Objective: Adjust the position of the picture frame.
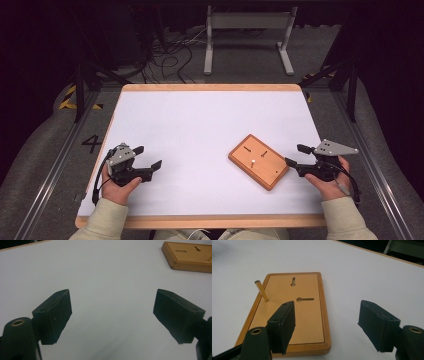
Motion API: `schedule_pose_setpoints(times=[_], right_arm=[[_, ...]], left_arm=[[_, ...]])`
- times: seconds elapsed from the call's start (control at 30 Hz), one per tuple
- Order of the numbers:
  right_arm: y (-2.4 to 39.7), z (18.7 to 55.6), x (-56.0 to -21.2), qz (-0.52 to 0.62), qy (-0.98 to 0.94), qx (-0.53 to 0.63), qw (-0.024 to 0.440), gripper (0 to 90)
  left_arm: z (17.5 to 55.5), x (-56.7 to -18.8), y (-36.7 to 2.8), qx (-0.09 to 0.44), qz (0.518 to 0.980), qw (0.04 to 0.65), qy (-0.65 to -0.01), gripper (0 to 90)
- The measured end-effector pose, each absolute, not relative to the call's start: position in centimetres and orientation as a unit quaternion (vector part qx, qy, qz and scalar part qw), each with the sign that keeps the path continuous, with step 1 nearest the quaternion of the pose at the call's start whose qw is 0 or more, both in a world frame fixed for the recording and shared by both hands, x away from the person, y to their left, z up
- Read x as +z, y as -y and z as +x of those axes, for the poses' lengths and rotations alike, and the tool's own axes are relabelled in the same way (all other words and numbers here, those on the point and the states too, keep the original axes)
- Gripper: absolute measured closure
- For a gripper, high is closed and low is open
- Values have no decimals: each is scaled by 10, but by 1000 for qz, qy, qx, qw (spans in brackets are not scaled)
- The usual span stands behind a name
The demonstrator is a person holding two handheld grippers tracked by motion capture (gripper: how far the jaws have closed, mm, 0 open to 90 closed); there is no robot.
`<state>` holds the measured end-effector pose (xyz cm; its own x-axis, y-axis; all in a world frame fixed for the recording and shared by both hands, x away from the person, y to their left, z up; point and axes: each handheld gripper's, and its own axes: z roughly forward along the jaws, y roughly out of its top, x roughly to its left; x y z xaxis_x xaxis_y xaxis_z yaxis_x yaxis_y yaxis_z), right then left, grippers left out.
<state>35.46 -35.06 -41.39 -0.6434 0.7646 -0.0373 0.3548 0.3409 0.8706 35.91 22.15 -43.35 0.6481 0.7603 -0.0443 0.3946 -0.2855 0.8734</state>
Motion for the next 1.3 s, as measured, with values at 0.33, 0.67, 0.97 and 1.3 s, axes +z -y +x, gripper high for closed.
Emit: schedule_pose_setpoints(times=[0.33,0.67,0.97,1.3], right_arm=[[355,353,-407,367,-782,444,238,306],[356,350,-398,370,-785,433,245,312],[356,351,-395,373,-801,401,240,600],[349,353,-391,384,-833,345,199,900]], left_arm=[[359,-433,-221,194,777,469,-372,159],[360,-433,-221,195,777,470,-371,160],[360,-433,-221,195,777,470,-372,162],[361,-433,-221,194,779,467,-371,163]])
